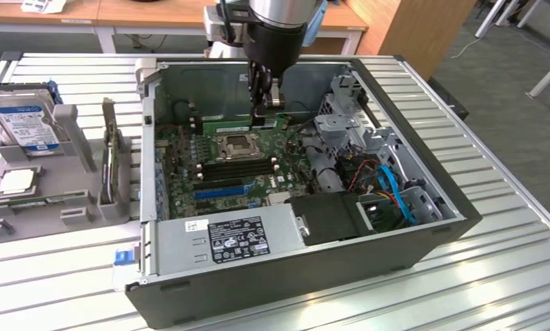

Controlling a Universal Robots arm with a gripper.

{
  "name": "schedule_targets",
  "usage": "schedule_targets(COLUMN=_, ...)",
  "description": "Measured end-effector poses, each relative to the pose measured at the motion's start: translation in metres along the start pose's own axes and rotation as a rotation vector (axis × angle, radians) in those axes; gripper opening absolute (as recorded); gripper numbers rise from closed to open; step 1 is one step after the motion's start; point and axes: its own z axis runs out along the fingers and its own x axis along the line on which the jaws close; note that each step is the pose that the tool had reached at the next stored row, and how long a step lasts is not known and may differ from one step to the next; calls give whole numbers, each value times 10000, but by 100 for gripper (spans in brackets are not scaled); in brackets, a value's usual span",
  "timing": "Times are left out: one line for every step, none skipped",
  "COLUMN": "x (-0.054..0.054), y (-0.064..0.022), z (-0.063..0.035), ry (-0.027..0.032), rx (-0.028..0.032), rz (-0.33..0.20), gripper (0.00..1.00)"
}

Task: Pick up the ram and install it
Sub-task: 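Insert the ram into the slot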

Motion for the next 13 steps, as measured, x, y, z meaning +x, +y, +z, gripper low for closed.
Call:
schedule_targets(x=0, y=-1, z=10, ry=0, rx=0, rz=0, gripper=12)
schedule_targets(x=1, y=-1, z=20, ry=1, rx=0, rz=0, gripper=12)
schedule_targets(x=1, y=-1, z=30, ry=1, rx=1, rz=0, gripper=12)
schedule_targets(x=1, y=-2, z=40, ry=1, rx=0, rz=0, gripper=12)
schedule_targets(x=2, y=-2, z=49, ry=1, rx=1, rz=0, gripper=12)
schedule_targets(x=2, y=-3, z=59, ry=1, rx=1, rz=0, gripper=12)
schedule_targets(x=2, y=-3, z=69, ry=1, rx=1, rz=0, gripper=12)
schedule_targets(x=2, y=-4, z=79, ry=0, rx=1, rz=-1, gripper=12)
schedule_targets(x=3, y=-4, z=91, ry=0, rx=2, rz=0, gripper=12)
schedule_targets(x=3, y=-5, z=104, ry=0, rx=3, rz=0, gripper=12)
schedule_targets(x=3, y=-5, z=115, ry=1, rx=3, rz=0, gripper=12)
schedule_targets(x=4, y=-6, z=128, ry=0, rx=5, rz=0, gripper=12)
schedule_targets(x=4, y=-7, z=141, ry=0, rx=6, rz=0, gripper=12)
